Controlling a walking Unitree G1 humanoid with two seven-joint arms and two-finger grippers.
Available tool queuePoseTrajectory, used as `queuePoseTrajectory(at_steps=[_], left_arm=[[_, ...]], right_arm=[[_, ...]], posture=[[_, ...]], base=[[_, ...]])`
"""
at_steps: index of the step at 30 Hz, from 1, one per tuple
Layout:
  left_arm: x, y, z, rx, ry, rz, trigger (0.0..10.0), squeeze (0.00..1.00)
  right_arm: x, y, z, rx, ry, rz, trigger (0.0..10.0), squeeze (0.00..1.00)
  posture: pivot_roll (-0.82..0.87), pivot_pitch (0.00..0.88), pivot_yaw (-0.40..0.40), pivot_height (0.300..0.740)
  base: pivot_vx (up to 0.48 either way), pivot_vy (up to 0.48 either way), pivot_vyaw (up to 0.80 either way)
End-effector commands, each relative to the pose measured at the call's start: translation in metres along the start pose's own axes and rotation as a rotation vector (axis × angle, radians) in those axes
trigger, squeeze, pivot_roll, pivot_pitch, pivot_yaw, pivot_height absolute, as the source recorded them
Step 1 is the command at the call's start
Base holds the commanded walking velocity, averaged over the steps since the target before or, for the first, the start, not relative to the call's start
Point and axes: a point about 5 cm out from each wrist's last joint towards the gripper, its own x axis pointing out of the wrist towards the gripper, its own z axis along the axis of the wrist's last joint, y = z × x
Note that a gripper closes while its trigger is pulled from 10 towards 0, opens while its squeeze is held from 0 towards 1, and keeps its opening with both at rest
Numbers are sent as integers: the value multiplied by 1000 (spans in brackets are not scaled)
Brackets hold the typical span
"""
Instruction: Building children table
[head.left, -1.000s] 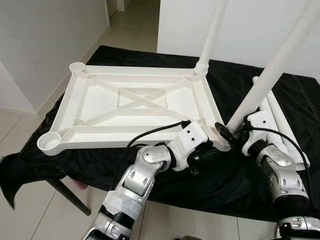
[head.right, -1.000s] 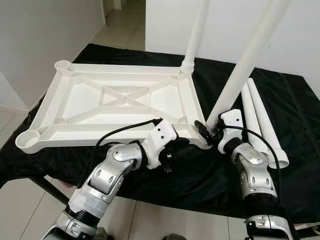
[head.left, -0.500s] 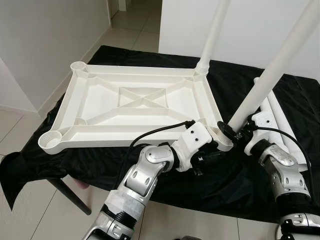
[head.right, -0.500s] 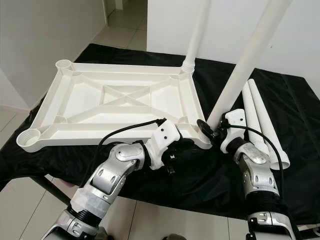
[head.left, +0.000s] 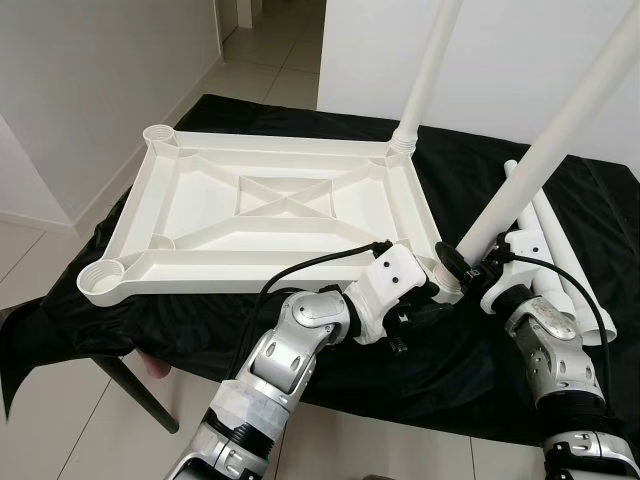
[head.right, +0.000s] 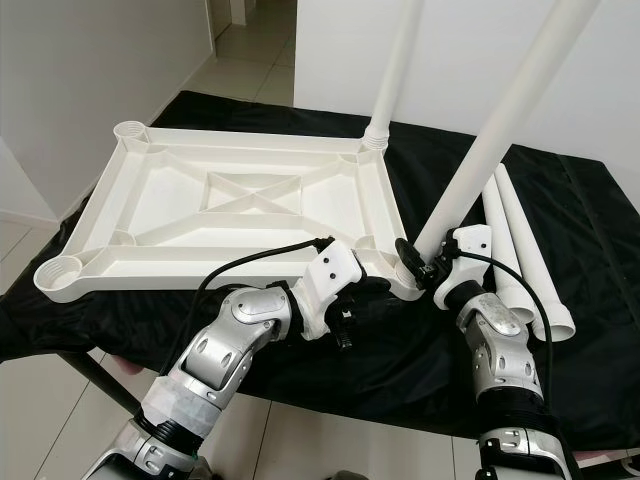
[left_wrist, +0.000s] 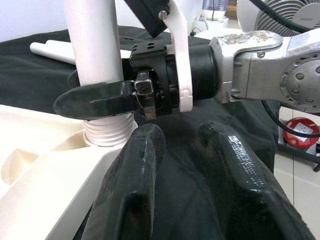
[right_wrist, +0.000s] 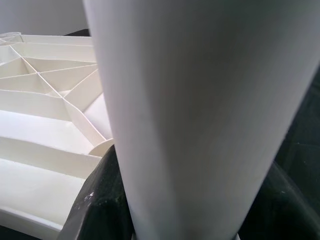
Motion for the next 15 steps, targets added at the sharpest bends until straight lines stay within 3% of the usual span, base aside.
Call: queuePoseTrajectory(at_steps=[1,6,8,10,14,15], left_arm=[[1,-2,0,-5,-6,31,10000,0],[0,-2,-1,-8,-5,32,10000,0],[-1,-2,-1,-10,-4,36,10000,0],[-3,-1,-3,-13,0,49,10000,0],[-4,0,-3,-14,1,54,10000,0],[-5,1,-3,-17,2,60,10000,0]], right_arm=[[-5,7,-29,92,113,-10,10000,0],[-4,9,-31,68,126,-39,10000,0],[-3,10,-32,53,142,-106,10000,0],[0,13,-30,77,140,-301,10000,0],[1,15,-30,111,141,-376,10000,0],[3,24,-28,130,108,-452,10000,0]], posture=[[12,0,-44,740],[17,0,-52,740],[21,0,-59,740],[23,0,-65,740],[23,0,-66,740],[22,4,-65,740]], base=[[0,0,0],[0,0,0],[0,0,0],[0,0,0],[0,0,0],[0,0,0]])
